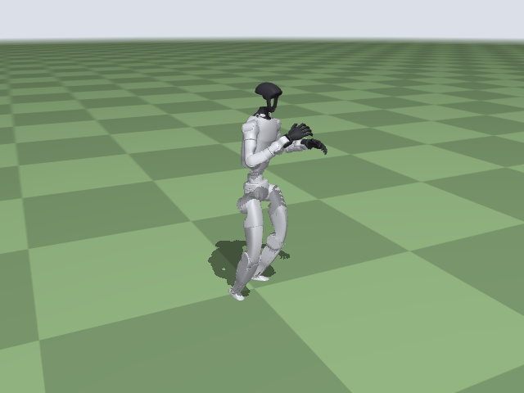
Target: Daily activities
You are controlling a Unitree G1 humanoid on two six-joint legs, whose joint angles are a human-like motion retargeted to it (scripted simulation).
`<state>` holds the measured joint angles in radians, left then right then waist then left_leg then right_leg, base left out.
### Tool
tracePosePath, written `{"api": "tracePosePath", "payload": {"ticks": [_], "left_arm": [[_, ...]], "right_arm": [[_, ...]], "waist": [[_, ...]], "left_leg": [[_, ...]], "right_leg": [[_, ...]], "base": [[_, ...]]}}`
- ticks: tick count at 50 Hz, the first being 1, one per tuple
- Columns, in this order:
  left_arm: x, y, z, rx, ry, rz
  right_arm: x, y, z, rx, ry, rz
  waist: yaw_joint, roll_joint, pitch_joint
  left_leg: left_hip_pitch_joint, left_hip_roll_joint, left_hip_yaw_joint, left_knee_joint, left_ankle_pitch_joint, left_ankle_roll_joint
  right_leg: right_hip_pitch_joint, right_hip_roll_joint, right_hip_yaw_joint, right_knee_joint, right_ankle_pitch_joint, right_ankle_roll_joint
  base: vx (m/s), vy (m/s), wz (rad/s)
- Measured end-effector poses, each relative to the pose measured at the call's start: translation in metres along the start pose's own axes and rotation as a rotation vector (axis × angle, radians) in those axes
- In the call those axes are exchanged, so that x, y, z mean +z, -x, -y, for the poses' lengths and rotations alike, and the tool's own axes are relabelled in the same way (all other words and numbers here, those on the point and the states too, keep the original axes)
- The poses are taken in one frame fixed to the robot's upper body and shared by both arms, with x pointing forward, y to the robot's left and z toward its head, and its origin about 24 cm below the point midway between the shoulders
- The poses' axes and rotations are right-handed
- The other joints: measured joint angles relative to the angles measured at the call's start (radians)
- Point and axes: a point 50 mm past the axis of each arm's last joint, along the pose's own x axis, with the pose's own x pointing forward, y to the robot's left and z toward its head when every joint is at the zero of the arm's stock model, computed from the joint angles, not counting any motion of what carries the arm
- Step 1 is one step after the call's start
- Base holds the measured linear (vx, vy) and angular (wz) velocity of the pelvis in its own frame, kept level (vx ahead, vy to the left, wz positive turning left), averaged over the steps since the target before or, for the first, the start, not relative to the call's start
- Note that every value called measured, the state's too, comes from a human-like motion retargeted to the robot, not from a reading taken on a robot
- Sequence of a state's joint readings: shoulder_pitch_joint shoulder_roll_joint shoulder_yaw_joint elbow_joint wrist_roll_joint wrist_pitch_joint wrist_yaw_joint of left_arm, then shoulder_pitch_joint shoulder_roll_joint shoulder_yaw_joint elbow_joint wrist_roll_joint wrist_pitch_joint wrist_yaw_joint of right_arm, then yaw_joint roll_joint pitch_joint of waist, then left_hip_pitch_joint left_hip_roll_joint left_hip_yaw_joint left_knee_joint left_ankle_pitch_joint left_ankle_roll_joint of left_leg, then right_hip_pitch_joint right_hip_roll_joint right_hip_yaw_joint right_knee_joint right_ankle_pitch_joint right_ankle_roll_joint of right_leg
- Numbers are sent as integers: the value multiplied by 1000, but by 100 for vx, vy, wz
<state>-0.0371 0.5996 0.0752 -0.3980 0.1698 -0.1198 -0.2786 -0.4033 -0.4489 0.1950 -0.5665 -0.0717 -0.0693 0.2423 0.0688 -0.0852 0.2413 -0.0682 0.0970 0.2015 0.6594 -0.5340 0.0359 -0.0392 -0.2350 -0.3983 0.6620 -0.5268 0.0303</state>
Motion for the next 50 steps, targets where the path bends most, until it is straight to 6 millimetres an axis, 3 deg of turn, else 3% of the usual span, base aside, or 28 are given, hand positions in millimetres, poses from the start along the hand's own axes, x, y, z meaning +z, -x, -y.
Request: {"api": "tracePosePath", "payload": {"ticks": [8, 16, 32, 50], "left_arm": [[20, -30, 0, -26, -87, 93], [22, -36, 11, -70, -61, 109], [16, -23, 25, -139, 74, 89], [2, -8, 31, -174, 258, 47]], "right_arm": [[26, -35, -22, 329, 86, 147], [28, -40, -30, 528, 166, 154], [31, -38, -19, 353, 153, 173], [11, -34, -19, 262, 113, 91]], "waist": [[8, -80, -34], [29, -116, -48], [4, -81, -92], [-7, -46, -106]], "left_leg": [[-107, -13, -12, 47, 4, -9], [-157, 6, -29, 51, 21, -24], [-178, 22, -6, 10, 14, -22], [-161, 15, 65, 25, 7, -20]], "right_leg": [[-126, -26, 25, 98, -40, -20], [-155, 5, 21, 69, -19, -34], [-174, 39, 32, -13, 21, -19], [-195, -7, 57, 34, -4, 32]], "base": [[-4, -5, 6], [0, 0, 0], [0, 0, 0], [0, 0, 0]]}}
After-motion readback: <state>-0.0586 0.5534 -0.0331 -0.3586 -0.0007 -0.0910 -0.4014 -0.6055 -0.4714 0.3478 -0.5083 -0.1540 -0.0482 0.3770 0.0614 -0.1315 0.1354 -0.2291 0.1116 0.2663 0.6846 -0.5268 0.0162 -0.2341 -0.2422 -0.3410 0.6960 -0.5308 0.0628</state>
